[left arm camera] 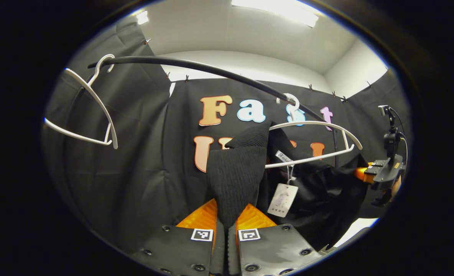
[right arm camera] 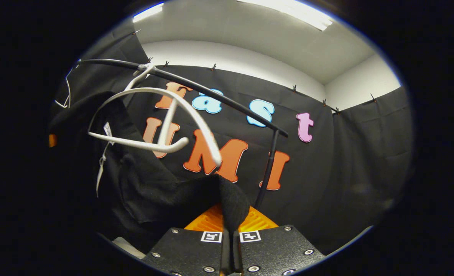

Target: Grasp the clothes on the hanger with both hands and then place them into the laundry hamper below.

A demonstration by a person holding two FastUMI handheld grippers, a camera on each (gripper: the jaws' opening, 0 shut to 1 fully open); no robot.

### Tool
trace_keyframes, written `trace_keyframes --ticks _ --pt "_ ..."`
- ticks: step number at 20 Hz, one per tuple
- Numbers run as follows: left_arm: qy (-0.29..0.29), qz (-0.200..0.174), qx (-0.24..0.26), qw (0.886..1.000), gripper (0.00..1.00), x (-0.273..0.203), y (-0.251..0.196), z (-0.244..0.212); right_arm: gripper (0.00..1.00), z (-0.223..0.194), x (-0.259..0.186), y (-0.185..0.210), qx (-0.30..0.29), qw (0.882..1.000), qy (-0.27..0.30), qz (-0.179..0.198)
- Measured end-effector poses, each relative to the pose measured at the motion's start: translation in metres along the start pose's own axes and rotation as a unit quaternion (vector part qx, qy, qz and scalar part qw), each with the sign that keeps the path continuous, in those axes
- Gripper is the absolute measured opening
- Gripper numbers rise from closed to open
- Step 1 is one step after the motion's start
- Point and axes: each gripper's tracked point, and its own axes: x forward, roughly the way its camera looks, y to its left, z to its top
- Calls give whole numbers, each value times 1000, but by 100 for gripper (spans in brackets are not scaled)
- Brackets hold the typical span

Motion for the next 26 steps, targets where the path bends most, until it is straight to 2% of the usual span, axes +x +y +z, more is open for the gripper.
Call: trace_keyframes --ticks 1,6,7,11,12,16,22,26 --pt "3 -5 -3 1000 10 0 -1 -2 2 -3 -7 12 1 1000 1 7" --pt "-3 -11 -9 1000 10 1 1 4 2 -6 -53 67 19 998 -2 52" --pt "-5 -5 -6 1000 10 3 4 8 2 -6 -61 77 25 998 -2 60" --pt "-22 59 -5 998 10 29 47 33 3 -6 -82 104 55 995 4 87" --pt "-20 71 -4 997 14 36 59 35 3 -9 -86 109 61 994 8 91" --pt "-3 113 19 993 10 58 106 33 3 -14 -99 122 93 991 13 100" --pt "27 129 69 989 10 76 123 9 3 -14 -112 138 100 988 9 118" --pt "60 136 76 986 10 94 130 -12 4 -17 -113 152 104 985 19 135"
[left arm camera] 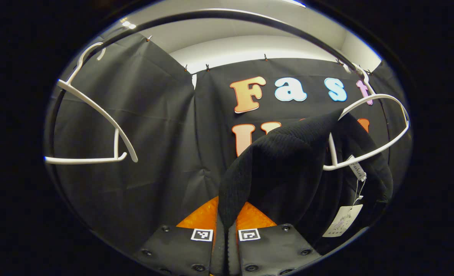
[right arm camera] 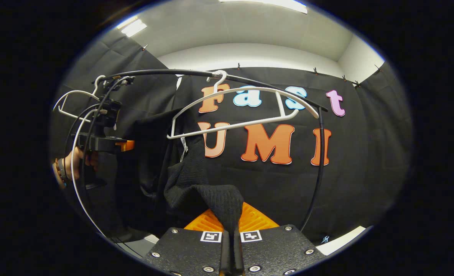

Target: Grasp the clothes on the hanger with both hands and then place them into the laundry hamper below.

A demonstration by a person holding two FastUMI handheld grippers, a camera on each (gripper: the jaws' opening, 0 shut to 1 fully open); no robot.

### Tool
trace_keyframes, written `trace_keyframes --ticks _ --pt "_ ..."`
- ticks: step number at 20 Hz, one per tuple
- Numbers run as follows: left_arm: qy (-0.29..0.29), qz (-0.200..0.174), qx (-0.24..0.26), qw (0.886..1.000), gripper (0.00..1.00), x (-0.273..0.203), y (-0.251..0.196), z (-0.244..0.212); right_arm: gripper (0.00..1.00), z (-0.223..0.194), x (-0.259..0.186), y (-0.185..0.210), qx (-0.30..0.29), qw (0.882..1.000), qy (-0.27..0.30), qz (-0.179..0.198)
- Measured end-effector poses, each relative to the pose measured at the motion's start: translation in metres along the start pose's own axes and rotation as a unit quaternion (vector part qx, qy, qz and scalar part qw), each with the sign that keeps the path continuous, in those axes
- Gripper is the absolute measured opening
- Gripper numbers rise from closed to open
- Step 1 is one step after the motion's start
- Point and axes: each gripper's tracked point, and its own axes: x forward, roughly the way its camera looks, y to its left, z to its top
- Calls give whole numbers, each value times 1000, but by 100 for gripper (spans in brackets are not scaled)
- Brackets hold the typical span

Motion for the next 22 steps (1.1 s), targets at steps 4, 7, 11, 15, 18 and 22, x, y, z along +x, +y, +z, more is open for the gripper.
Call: trace_keyframes --ticks 4,7,11,15,18,22 --pt "35 21 -28 999 10 24 18 0 4 -1 -6 9 8 1000 3 10" --pt "36 36 -35 998 11 32 33 1 4 -1 -5 11 12 1000 0 10" --pt "46 14 -27 998 10 12 26 -16 4 -15 -1 11 23 1000 16 12" --pt "65 3 16 998 11 -22 20 -50 4 -40 2 24 40 998 48 27" --pt "93 -19 17 995 10 -54 8 -76 4 -62 -2 30 43 996 73 35" --pt "133 -36 20 990 11 -98 5 -121 4 -91 -12 40 48 992 107 46"
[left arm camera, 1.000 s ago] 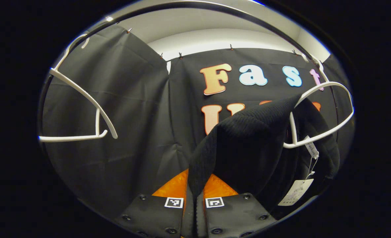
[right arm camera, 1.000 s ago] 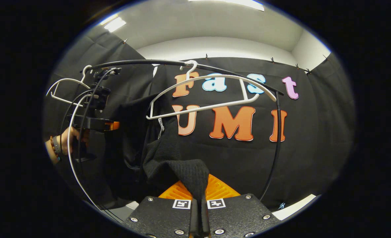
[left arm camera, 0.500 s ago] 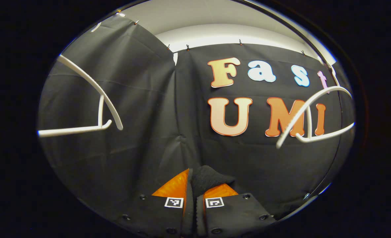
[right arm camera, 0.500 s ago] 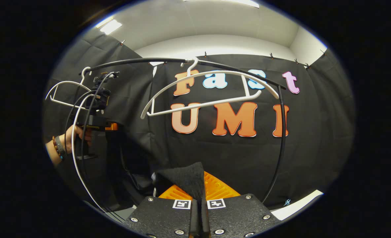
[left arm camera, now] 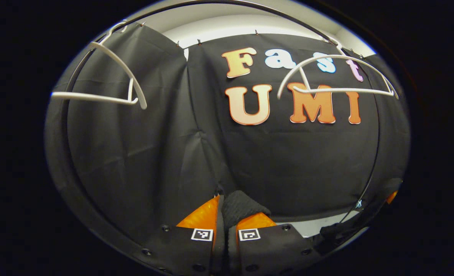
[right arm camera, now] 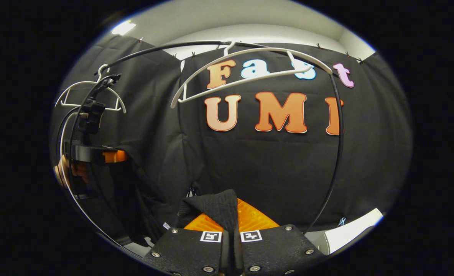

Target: Grasp the clothes on the hanger with both hands and then place them into the laundry hamper below.

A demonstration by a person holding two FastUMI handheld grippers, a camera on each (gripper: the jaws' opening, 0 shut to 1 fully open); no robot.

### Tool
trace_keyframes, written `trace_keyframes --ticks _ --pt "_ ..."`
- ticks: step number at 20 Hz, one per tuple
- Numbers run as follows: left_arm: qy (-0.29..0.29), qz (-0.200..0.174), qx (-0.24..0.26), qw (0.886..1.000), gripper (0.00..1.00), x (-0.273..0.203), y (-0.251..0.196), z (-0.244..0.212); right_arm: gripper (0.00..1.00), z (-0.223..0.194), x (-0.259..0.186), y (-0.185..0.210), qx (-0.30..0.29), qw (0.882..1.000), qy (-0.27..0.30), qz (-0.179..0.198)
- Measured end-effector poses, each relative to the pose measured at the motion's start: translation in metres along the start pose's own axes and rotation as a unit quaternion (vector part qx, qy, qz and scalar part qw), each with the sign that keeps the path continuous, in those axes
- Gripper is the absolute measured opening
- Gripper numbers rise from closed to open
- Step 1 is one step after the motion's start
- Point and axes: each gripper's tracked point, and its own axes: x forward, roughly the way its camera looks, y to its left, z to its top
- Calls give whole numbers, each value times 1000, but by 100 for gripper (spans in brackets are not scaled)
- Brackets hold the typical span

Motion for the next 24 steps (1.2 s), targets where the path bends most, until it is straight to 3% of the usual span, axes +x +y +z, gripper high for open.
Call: trace_keyframes --ticks 6,9,14,19,24 --pt "54 -5 -49 997 11 -9 -3 -67 4 -56 2 4 11 998 68 6" --pt "85 -8 -41 995 11 -7 -10 -106 4 -86 12 14 11 994 108 18" --pt "174 -19 -25 984 11 -11 -21 -188 5 -165 10 31 14 974 222 45" --pt "250 -23 -21 968 11 -22 -25 -249 7 -229 3 39 26 949 313 44" --pt "298 -27 -35 954 12 -26 -30 -282 12 -243 6 44 45 939 340 38"
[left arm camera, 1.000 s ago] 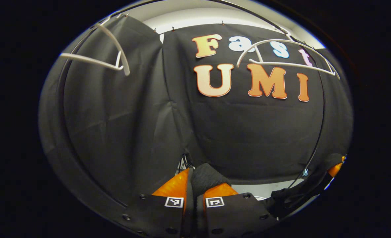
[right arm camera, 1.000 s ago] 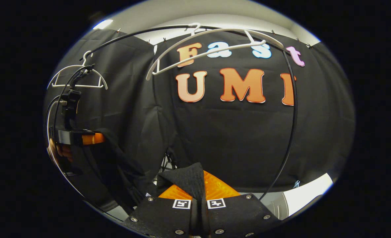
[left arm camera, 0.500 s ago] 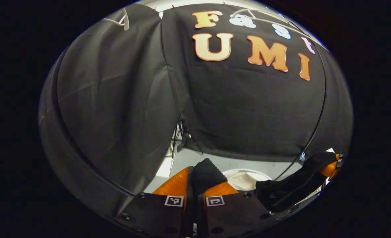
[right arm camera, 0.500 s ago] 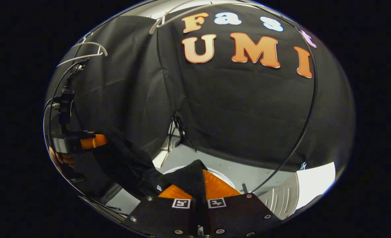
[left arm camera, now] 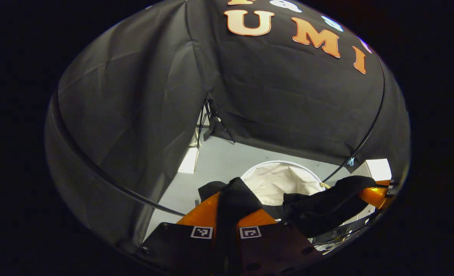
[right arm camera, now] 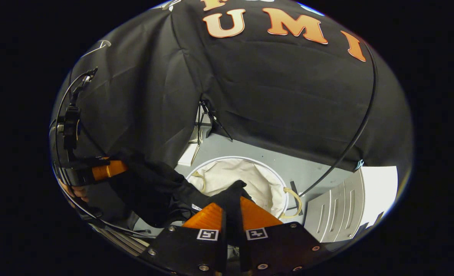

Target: Grasp the clothes on the hanger with both hands and then place them into the laundry hamper below.

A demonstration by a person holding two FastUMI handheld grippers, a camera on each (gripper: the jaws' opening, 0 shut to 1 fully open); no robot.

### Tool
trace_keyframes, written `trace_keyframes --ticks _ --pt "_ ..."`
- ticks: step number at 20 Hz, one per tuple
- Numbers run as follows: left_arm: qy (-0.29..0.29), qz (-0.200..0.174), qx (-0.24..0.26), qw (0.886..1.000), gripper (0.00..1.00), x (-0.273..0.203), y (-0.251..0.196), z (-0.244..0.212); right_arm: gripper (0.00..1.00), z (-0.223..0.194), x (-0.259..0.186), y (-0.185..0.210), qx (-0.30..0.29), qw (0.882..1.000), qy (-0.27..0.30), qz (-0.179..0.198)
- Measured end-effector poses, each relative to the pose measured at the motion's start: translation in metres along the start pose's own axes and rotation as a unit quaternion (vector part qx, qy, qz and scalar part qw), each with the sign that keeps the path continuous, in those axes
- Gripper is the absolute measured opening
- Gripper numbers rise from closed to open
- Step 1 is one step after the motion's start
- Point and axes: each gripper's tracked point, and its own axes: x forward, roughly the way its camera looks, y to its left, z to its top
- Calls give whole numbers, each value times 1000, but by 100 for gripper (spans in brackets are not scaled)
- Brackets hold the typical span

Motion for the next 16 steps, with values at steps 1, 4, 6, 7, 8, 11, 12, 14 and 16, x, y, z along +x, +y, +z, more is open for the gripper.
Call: trace_keyframes --ticks 1,4,6,7,8,11,12,14,16 --pt "7 0 2 1000 12 1 0 -3 13 -4 1 -2 -2 1000 9 -2" --pt "20 12 -3 1000 35 7 2 -7 21 -14 6 2 5 1000 15 9" --pt "39 15 -13 999 37 12 4 -15 30 -14 5 3 5 1000 15 10" --pt "51 13 -11 999 47 15 3 -21 42 -15 3 1 0 1000 19 7" --pt "58 16 -10 998 57 17 7 -28 47 -18 4 0 -5 1000 22 5" --pt "53 24 1 998 78 15 10 -25 65 -26 10 1 -10 999 34 8" --pt "50 30 4 998 86 15 13 -26 74 -28 7 2 -9 999 38 8" --pt "52 36 -4 998 99 17 13 -25 93 -33 5 3 -6 999 44 9" --pt "52 36 -14 998 99 19 13 -25 93 -36 4 -1 -3 999 43 9"
